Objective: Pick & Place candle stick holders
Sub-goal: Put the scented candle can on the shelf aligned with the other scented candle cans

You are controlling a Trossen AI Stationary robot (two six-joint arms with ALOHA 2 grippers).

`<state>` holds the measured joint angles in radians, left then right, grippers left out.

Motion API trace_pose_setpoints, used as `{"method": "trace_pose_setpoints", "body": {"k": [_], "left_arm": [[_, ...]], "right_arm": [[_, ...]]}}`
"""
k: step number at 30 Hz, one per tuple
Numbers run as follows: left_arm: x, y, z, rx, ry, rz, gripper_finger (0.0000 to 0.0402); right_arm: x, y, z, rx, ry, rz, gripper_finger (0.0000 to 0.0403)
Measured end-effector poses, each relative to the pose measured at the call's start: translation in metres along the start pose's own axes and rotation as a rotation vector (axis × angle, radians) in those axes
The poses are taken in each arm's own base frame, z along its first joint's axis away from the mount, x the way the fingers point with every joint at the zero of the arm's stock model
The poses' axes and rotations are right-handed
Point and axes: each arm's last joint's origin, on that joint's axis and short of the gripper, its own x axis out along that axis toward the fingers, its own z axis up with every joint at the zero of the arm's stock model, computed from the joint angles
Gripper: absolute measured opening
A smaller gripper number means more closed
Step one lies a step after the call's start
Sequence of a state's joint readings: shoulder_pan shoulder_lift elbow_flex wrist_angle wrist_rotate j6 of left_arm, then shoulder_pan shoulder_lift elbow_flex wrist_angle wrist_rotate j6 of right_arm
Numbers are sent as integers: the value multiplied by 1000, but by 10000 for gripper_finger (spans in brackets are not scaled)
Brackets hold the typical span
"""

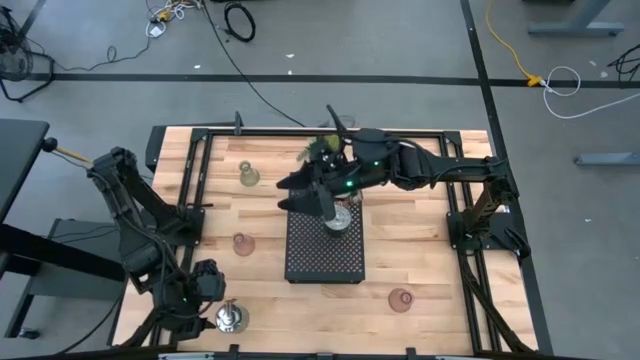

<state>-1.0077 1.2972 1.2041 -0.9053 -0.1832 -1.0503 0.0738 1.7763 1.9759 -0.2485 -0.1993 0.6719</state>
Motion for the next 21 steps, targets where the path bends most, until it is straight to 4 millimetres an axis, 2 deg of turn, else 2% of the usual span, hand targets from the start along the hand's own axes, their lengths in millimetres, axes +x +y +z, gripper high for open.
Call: {"method": "trace_pose_setpoints", "body": {"k": [21], "left_arm": [[0,1,4,-61,-65,23,378]], "right_arm": [[0,1,1,-3,-7,6,398]]}}
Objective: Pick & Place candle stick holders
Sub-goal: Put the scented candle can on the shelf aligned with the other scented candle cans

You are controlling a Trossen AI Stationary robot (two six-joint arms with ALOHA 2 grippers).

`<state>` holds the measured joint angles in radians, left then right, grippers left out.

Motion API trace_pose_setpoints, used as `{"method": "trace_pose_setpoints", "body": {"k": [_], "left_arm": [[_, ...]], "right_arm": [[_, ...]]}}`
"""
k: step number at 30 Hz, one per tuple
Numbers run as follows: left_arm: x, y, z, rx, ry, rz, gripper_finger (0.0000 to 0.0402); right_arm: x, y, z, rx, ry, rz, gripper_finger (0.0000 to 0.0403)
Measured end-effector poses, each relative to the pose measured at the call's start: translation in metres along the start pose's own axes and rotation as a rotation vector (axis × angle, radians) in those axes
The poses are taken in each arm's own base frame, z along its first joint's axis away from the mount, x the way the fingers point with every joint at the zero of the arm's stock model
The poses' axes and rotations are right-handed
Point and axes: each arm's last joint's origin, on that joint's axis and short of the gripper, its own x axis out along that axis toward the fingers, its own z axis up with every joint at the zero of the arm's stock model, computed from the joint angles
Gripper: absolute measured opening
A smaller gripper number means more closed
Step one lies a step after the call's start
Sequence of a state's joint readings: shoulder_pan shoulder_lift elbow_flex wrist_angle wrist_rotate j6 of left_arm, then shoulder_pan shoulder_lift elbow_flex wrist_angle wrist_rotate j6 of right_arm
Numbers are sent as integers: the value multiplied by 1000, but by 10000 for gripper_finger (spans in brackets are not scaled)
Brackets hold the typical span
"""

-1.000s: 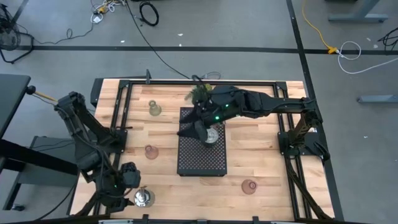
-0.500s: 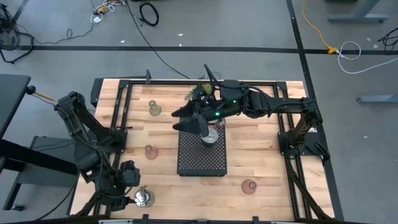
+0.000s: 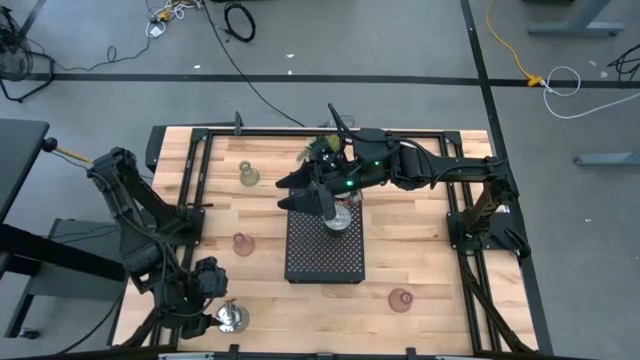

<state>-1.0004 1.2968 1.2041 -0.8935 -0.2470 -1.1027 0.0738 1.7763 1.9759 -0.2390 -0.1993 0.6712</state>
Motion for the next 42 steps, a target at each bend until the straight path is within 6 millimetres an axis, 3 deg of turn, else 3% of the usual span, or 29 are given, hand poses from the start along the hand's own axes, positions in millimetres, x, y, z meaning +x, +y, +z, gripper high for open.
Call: {"method": "trace_pose_setpoints", "body": {"k": [18,34,42], "left_arm": [[-2,-9,10,8,-217,-24,378],[15,-7,0,-97,-155,78,400],[31,-17,-5,-110,-90,44,398]], "right_arm": [[0,0,0,0,1,0,398],[0,0,0,0,0,0,398],[0,0,0,0,0,0,398]]}}
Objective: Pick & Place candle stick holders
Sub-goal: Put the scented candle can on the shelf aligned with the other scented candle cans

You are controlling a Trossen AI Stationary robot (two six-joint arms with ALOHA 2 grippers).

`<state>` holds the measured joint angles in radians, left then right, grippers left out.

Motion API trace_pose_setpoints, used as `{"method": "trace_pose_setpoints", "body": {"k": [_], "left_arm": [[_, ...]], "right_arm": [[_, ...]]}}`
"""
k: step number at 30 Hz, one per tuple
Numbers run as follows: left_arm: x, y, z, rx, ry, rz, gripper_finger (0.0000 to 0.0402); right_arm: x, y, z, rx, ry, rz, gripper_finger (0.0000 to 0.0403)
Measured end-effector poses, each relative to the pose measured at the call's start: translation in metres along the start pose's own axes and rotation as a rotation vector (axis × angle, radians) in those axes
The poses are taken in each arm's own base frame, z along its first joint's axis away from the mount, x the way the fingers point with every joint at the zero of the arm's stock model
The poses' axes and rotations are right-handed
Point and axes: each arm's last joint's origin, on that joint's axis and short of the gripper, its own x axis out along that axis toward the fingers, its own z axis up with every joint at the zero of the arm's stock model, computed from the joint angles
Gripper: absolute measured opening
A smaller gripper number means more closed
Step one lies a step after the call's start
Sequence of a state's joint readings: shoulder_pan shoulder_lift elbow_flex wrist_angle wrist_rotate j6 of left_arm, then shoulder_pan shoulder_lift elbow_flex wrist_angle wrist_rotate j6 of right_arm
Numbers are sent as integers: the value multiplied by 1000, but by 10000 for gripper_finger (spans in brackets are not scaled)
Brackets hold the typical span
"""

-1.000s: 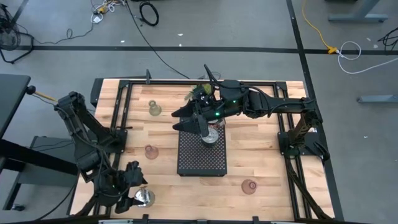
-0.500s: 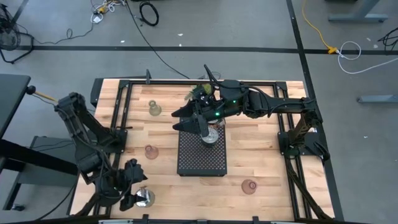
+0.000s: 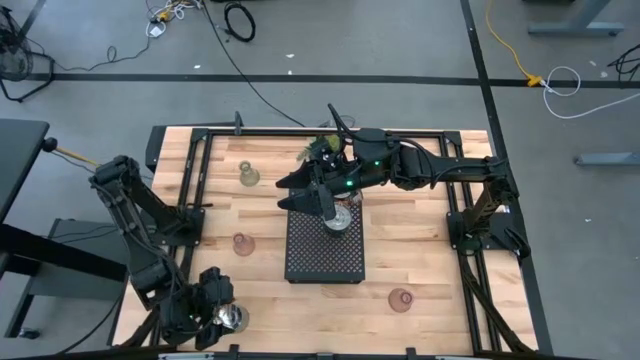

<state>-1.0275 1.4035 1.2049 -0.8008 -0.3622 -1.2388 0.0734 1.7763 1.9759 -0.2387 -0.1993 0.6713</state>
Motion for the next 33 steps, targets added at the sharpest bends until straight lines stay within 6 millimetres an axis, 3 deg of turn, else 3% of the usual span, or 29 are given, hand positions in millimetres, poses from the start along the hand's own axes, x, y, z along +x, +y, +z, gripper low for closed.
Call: {"method": "trace_pose_setpoints", "body": {"k": [8,14,33], "left_arm": [[12,0,-9,18,135,38,399],[15,7,-14,-63,188,126,399],[16,3,-13,-148,179,97,399]], "right_arm": [[0,0,0,0,1,0,398],[0,0,0,0,1,0,398],[0,0,0,0,0,0,398]]}}
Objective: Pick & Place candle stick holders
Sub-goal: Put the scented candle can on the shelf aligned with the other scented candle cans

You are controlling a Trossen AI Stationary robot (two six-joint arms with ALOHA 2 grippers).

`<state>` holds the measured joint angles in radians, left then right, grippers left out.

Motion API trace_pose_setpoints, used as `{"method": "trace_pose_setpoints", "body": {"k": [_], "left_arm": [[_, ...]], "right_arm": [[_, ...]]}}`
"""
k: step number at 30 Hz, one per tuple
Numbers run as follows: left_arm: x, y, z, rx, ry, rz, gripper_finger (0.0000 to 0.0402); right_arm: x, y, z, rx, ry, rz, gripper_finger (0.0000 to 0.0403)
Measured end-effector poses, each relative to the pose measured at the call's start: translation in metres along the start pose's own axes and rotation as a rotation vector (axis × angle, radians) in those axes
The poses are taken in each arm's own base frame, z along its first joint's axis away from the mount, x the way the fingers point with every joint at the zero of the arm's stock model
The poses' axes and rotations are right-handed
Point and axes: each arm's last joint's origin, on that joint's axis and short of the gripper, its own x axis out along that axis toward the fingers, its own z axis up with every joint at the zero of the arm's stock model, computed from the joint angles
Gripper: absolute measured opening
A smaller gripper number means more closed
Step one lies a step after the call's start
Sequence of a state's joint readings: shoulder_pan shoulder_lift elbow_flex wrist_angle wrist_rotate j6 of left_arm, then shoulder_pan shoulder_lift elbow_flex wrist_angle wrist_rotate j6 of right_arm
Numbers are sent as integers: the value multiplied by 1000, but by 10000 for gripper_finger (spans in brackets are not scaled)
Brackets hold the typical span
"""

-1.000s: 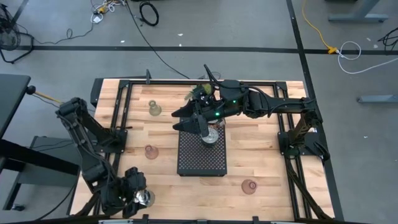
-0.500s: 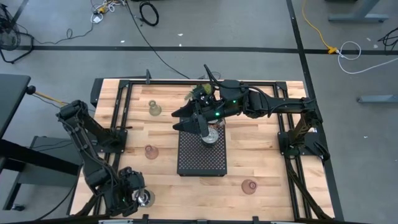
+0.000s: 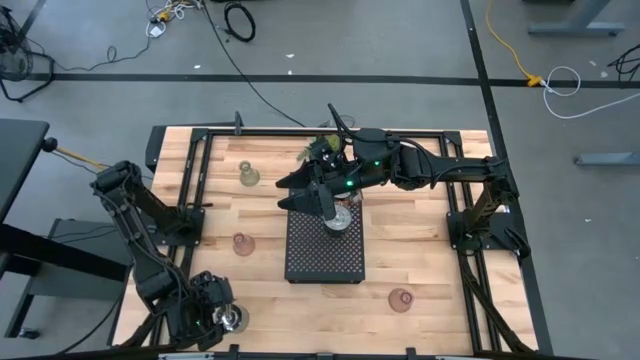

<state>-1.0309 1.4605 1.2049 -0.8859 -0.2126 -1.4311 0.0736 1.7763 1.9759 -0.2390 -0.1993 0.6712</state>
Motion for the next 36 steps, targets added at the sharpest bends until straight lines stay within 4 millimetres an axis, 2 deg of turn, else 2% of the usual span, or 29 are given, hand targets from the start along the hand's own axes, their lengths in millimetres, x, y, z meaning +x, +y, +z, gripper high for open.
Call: {"method": "trace_pose_setpoints", "body": {"k": [19,23,26,31,36], "left_arm": [[0,-2,2,-116,-21,-19,399],[1,-2,-2,-126,58,-23,399],[8,-5,-10,-115,151,-2,399],[29,-8,-20,-92,196,67,399],[42,-8,-16,-114,201,94,399]], "right_arm": [[0,0,0,0,0,0,398],[0,0,0,0,0,0,398],[0,0,0,0,0,0,398],[0,0,0,0,0,0,398],[0,0,0,0,0,0,398]]}}
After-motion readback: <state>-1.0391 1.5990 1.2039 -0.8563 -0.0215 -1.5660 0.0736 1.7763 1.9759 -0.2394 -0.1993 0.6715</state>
